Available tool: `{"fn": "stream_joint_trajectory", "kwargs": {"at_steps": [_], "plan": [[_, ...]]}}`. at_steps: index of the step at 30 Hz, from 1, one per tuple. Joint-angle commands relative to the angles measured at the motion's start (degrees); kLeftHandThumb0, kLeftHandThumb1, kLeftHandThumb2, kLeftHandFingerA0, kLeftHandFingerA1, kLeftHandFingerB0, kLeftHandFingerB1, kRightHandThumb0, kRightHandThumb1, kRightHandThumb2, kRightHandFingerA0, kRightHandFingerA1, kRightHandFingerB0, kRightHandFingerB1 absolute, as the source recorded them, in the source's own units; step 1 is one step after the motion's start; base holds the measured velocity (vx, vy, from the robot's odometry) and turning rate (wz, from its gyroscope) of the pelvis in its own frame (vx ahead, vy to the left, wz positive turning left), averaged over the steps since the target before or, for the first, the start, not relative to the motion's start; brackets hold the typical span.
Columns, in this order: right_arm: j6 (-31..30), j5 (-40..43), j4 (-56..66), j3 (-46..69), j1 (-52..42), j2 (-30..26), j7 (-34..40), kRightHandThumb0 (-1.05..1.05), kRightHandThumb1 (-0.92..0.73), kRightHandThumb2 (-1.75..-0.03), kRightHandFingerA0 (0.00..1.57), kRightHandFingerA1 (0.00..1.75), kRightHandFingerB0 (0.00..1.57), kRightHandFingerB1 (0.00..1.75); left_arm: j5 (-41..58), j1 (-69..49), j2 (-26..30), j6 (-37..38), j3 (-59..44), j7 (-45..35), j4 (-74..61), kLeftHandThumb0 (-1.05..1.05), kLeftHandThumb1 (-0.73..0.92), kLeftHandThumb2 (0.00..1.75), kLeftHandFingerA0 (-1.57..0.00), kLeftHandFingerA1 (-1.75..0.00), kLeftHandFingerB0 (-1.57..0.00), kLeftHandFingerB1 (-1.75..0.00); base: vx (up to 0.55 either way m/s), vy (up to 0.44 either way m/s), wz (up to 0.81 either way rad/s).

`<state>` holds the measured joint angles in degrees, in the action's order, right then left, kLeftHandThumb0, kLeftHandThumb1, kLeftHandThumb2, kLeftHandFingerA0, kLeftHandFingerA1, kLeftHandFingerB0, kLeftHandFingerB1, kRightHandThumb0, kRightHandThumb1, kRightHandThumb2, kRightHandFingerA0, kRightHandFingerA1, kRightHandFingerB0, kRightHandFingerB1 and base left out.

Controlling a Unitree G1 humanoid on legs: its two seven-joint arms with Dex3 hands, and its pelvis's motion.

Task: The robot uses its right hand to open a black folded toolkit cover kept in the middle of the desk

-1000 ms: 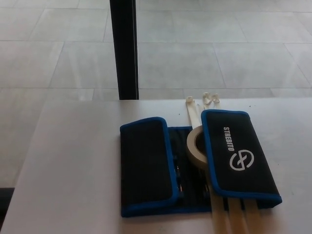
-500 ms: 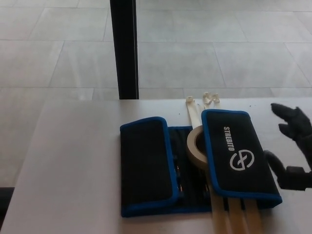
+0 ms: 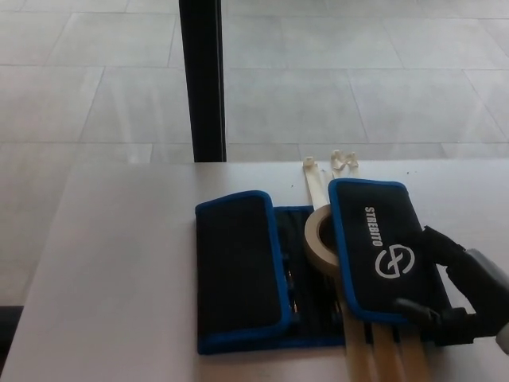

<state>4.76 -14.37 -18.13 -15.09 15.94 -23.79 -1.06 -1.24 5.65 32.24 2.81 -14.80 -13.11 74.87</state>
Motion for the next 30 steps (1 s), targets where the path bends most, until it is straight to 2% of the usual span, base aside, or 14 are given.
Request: {"fn": "stream_joint_trajectory", "kwargs": {"at_steps": [1, 4, 5, 8, 10, 16, 18, 19, 28, 30], "plan": [[4.46, -6.91, -3.94, -1.64, 1.31, -2.49, 1.27, -0.48, -0.68, -0.61, 0.21, 0.49, 0.33, 0.33, 0.39, 0.11, 1.51, -1.28, 0.16, -0.54, 0.12, -0.96, 0.91, 0.77, -0.23, -0.52, -0.22, -0.36, 0.00, 0.000, 0.00], [5.55, -9.39, -5.84, -2.99, 2.04, -3.42, 2.14, -0.49, -0.69, -0.61, 0.21, 0.49, 0.32, 0.32, 0.37, 0.36, 1.49, -1.35, 0.29, -0.53, 0.06, -0.93, 0.92, 0.77, -0.23, -0.52, -0.22, -0.36, 0.00, 0.000, 0.00], [5.21, -13.60, -6.56, -5.33, 2.76, -4.87, 3.27, -0.51, -0.70, -0.61, 0.21, 0.48, 0.32, 0.32, -0.34, 0.20, 1.53, -0.65, 1.02, -0.84, 0.13, -0.95, 0.92, 0.79, -0.24, -0.51, -0.21, -0.36, 0.00, 0.000, 0.00], [4.78, -17.32, -8.01, -8.18, 3.57, -5.46, 4.53, -0.51, -0.68, -0.62, 0.18, 0.50, 0.30, 0.33, -0.41, 0.52, 1.61, -1.11, 1.26, -0.63, 0.25, -0.97, 0.92, 0.78, -0.26, -0.51, -0.21, -0.35, 0.00, 0.000, 0.00], [5.33, -18.25, -9.32, -9.53, 3.62, -5.07, 5.74, -0.45, -0.63, -0.60, 0.19, 0.51, 0.34, 0.33, -0.38, 0.76, 1.69, -1.39, 1.38, -0.74, 0.35, -0.93, 0.92, 0.76, -0.24, -0.50, -0.22, -0.36, 0.00, 0.000, 0.00], [4.31, -20.59, -9.67, -12.19, 4.47, -4.67, 6.28, -0.46, -0.65, -0.60, 0.20, 0.47, 0.33, 0.32, -0.30, 0.77, 2.15, -1.69, 1.68, -1.31, 0.32, -0.97, 0.92, 0.78, -0.24, -0.50, -0.22, -0.35, 0.00, 0.000, 0.00], [5.55, -22.29, -7.05, -13.22, 5.00, -5.09, 6.70, -0.48, -0.68, -0.62, 0.19, 0.51, 0.31, 0.32, -0.18, 0.51, 2.14, -0.82, 1.68, -1.31, 0.10, -0.97, 0.92, 0.76, -0.22, -0.49, -0.22, -0.35, 0.00, 0.000, 0.00], [6.16, -22.67, -7.21, -13.47, 5.28, -5.06, 7.42, -0.49, -0.68, -0.61, 0.19, 0.50, 0.31, 0.32, -0.42, 0.67, 2.13, -1.06, 1.93, -0.97, 0.19, -0.99, 0.92, 0.78, -0.25, -0.51, -0.21, -0.35, 0.00, 0.000, 0.00], [5.65, -24.60, -4.57, -13.98, 6.15, -5.19, 7.41, -0.50, -0.68, -0.61, 0.19, 0.51, 0.30, 0.32, 0.15, 1.06, 2.49, -1.74, 1.85, -1.74, 0.15, -0.94, 0.92, 0.78, -0.24, -0.52, -0.20, -0.36, 0.00, 0.000, 0.00], [5.47, -25.01, -4.57, -13.69, 5.87, -5.28, 7.78, -0.49, -0.67, -0.61, 0.19, 0.50, 0.31, 0.32, -0.09, 0.98, 2.57, -1.45, 2.12, -1.39, -0.14, -0.96, 0.92, 0.77, -0.18, -0.52, -0.19, -0.36, 0.00, 0.000, 0.00]]}}
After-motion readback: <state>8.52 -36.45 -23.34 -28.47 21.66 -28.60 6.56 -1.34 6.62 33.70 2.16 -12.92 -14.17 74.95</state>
